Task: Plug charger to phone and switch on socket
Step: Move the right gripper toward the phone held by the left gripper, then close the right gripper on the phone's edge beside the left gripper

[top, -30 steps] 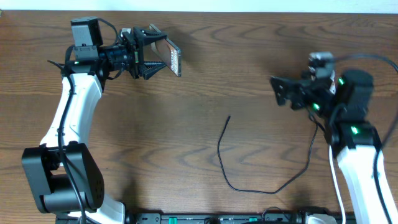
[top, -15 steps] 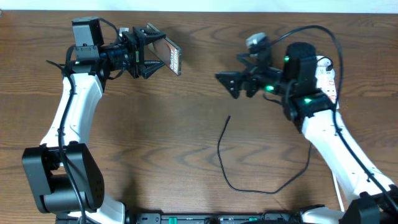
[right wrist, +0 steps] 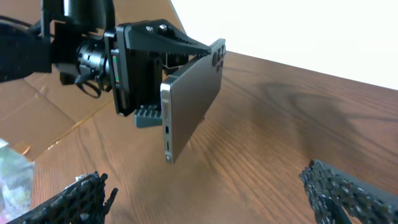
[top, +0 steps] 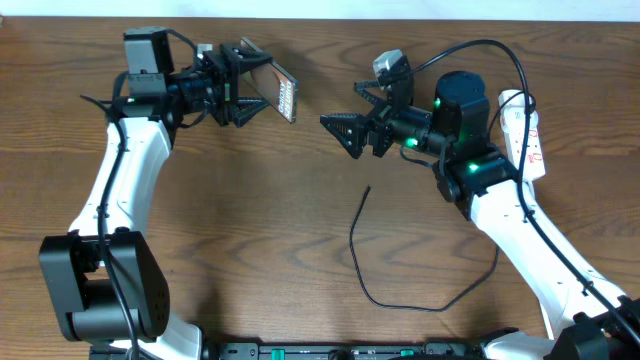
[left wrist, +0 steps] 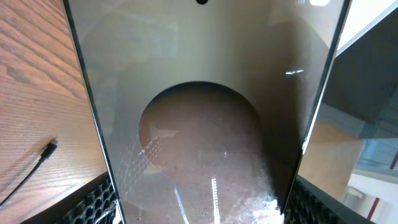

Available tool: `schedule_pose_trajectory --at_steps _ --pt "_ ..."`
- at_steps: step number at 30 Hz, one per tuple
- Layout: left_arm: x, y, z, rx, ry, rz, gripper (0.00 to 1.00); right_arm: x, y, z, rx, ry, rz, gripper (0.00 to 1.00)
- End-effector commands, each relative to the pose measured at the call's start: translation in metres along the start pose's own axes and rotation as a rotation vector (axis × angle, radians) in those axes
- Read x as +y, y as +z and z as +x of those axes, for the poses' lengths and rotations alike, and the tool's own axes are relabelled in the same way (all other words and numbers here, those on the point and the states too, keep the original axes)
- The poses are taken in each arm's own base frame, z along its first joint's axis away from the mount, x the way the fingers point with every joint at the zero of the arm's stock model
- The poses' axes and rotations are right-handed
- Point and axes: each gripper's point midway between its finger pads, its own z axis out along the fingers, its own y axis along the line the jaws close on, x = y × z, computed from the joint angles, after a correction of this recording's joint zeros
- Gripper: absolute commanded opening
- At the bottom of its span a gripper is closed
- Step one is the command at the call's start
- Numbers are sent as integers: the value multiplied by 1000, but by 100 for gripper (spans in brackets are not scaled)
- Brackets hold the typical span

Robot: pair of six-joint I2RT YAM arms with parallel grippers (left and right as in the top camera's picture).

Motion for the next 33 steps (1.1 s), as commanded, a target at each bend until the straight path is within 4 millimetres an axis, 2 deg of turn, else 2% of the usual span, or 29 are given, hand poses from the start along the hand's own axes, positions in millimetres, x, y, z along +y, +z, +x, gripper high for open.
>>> schedule_pose_trajectory --at_steps 1,16,25,33 --pt "-22 2 15 12 86 22 8 -3 6 -9 -29 57 63 99" --pt "-21 22 38 72 99 3 7 7 22 1 -12 54 107 99" --pt "-20 29 48 95 107 -4 7 -4 30 12 7 129 131 98" --pt "-18 42 58 99 119 -25 7 -5 30 11 -1 134 137 96"
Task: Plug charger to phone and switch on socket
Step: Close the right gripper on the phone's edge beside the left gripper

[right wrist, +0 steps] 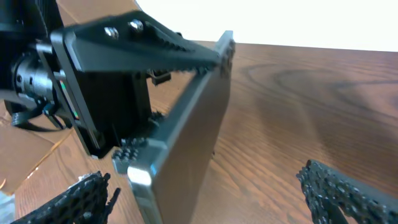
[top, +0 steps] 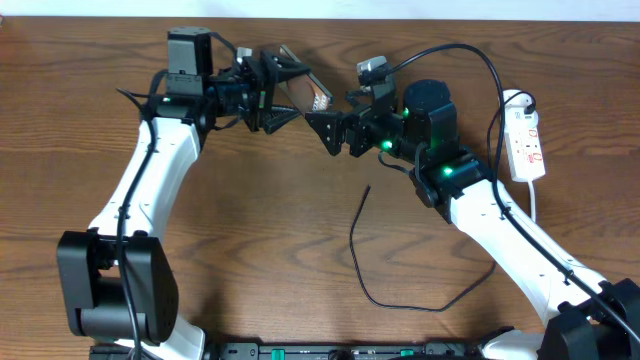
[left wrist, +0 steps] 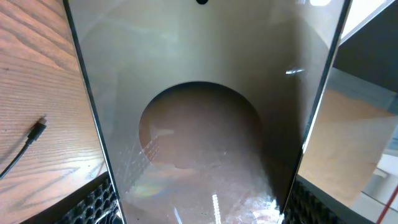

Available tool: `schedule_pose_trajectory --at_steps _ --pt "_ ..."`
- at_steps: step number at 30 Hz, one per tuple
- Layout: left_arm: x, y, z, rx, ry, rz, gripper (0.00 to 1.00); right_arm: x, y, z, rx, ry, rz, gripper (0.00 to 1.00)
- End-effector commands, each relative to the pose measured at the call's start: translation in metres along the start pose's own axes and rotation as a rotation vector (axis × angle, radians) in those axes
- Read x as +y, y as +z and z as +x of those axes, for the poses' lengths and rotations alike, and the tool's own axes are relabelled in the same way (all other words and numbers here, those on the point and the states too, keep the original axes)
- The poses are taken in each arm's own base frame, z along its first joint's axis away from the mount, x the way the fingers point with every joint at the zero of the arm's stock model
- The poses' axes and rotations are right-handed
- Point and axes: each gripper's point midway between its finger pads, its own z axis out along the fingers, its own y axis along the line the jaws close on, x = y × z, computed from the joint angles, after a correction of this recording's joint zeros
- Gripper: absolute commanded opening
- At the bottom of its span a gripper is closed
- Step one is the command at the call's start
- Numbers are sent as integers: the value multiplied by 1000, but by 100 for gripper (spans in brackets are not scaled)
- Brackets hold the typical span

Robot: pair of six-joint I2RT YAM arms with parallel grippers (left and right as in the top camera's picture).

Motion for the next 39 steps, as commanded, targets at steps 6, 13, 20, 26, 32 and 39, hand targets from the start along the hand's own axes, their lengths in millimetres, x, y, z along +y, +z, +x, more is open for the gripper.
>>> schedule_pose_trajectory --at_steps 6,13,20,26,32,39 --pt "-21 8 15 -16 68 7 7 4 2 -8 -19 30 6 94" --pt "-26 17 24 4 78 19 8 3 4 -9 -34 92 38 92" --pt "-28 22 30 19 79 22 7 6 6 -7 -34 87 44 91" --pt "-28 22 31 21 80 21 7 6 6 -7 -34 86 44 86" --pt "-28 22 31 22 79 21 7 6 6 -7 -34 87 45 79" --pt "-28 23 31 22 79 21 7 6 6 -7 -34 86 44 63"
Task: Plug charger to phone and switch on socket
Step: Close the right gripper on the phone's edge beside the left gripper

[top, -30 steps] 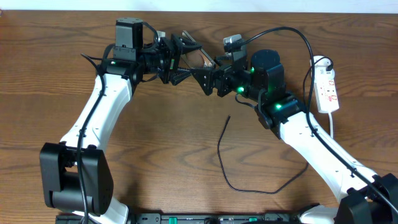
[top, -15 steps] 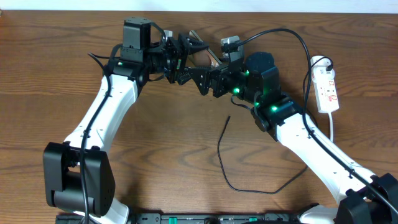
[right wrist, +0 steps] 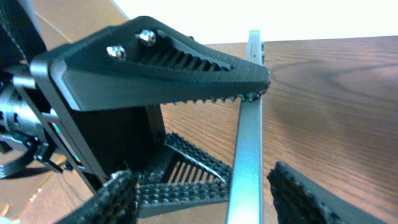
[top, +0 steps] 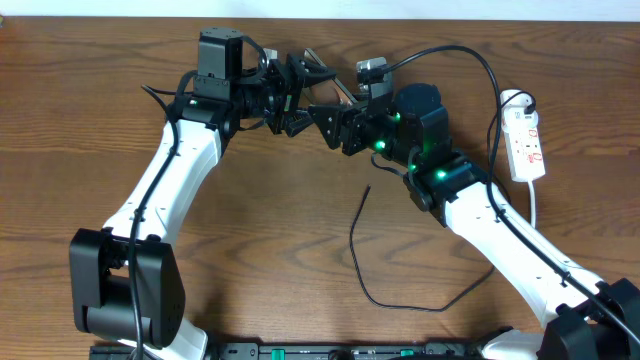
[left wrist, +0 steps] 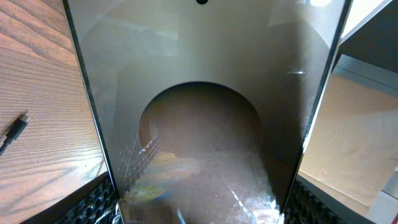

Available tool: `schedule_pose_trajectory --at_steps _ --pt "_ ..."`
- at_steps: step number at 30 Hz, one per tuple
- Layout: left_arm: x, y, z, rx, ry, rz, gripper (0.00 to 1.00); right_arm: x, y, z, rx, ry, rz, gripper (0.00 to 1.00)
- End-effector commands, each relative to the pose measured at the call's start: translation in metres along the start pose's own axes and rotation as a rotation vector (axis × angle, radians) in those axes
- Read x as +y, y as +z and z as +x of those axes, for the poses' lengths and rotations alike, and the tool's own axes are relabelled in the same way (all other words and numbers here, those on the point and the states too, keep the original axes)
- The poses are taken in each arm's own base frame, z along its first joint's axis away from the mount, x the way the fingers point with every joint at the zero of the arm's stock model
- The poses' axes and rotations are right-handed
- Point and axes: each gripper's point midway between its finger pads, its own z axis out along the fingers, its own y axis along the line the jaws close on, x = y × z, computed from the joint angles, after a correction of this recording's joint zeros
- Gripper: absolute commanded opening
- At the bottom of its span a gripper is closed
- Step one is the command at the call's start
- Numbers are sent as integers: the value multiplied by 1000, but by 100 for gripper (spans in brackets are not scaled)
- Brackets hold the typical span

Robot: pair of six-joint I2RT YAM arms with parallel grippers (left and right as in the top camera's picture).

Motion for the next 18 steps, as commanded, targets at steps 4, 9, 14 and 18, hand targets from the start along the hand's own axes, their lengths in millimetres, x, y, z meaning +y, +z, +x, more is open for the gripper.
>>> schedule_pose_trajectory --at_steps 4,9,14,18 --pt "-24 -7 10 12 50 42 7 5 1 -7 -15 -8 -8 62" --pt "-24 -6 12 22 52 42 8 5 1 -7 -14 -8 -8 53" --pt "-24 -1 18 35 57 38 8 5 1 -7 -13 -7 -7 48" --pt "-24 0 20 41 59 37 8 5 1 -7 -12 -7 -7 44"
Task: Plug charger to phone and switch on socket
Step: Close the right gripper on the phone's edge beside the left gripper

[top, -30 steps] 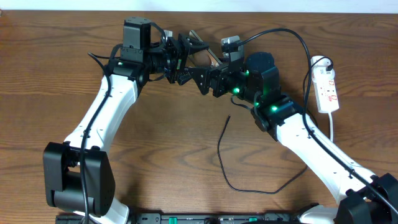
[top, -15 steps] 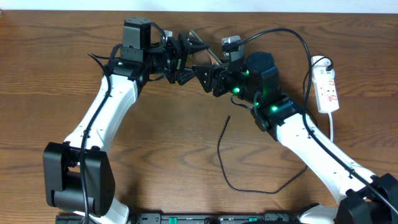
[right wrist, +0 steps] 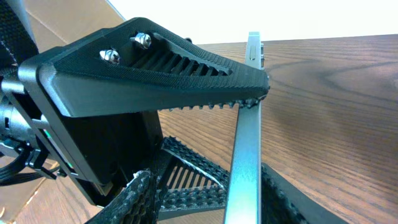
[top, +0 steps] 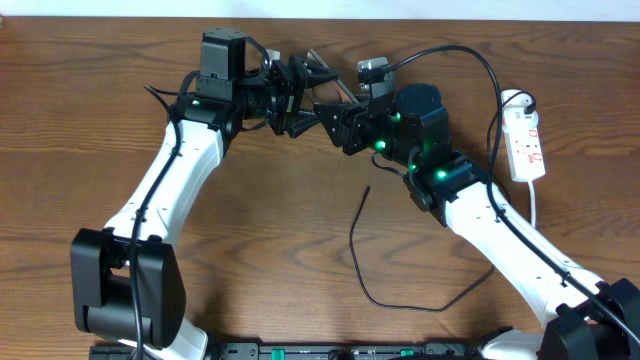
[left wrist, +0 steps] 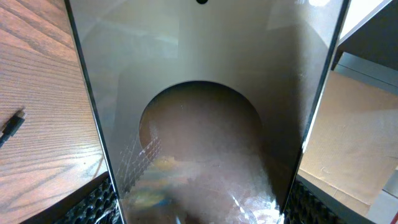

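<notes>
The phone (left wrist: pixel 199 93) is held on edge in the air over the back of the table, and my left gripper (left wrist: pixel 199 205) is shut on its two long sides. In the right wrist view its silver edge (right wrist: pixel 245 143) runs between the fingers of my right gripper (right wrist: pixel 208 193). That gripper is open: the right finger (right wrist: pixel 292 193) is at the phone's edge and the left finger (right wrist: pixel 140 199) stands apart from it. Overhead, the left gripper (top: pixel 295 95) and the right gripper (top: pixel 335 118) meet tip to tip. The black charger cable (top: pixel 360 270) lies loose on the table, its plug (top: pixel 367 188) free.
A white power strip (top: pixel 525 135) lies at the table's right side, with a black lead looping over the right arm behind it. The cable's plug (left wrist: pixel 12 127) shows on the wood left of the phone in the left wrist view.
My right gripper's fingers stand closer together around the phone's edge than before. Both arms and the phone have barely shifted. The cable has not moved.
My left gripper held the phone up at the back left, with the open right gripper facing it from a distance. Then the two grippers were closer together. Then the phone's edge lay between the right fingers, which have now narrowed on it.
</notes>
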Available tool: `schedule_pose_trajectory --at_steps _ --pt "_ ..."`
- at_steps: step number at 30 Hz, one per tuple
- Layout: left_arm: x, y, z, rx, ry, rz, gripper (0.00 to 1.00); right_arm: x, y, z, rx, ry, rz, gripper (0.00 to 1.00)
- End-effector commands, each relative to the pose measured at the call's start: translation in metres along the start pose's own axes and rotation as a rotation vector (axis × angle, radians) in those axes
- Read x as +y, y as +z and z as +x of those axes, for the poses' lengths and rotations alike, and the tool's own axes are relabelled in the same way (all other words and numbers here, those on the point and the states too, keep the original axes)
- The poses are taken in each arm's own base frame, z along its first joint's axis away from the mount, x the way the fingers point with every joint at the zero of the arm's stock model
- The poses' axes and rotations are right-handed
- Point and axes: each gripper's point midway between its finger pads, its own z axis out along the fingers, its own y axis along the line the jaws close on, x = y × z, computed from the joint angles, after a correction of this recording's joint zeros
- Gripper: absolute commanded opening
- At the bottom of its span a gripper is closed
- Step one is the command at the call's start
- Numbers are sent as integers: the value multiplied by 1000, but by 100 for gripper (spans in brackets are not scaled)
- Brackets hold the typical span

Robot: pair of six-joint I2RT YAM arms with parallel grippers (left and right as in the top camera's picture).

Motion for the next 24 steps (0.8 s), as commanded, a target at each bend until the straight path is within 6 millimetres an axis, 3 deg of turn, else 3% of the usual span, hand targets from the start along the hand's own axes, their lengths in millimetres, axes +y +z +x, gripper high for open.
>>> schedule_pose_trajectory --at_steps 1,9,14,20,24 --pt "-24 -4 15 28 62 40 7 7 1 -6 -10 -8 -20 43" --pt "-24 -4 16 32 62 41 7 7 1 -6 -10 -9 -19 37" --pt "-25 -4 21 62 60 47 8 7 1 -6 -9 -8 -20 40" --pt "-25 -4 21 62 60 47 8 7 1 -6 -7 -7 -18 23" --pt "-25 -3 22 64 60 46 7 7 1 -6 -7 -7 -18 22"
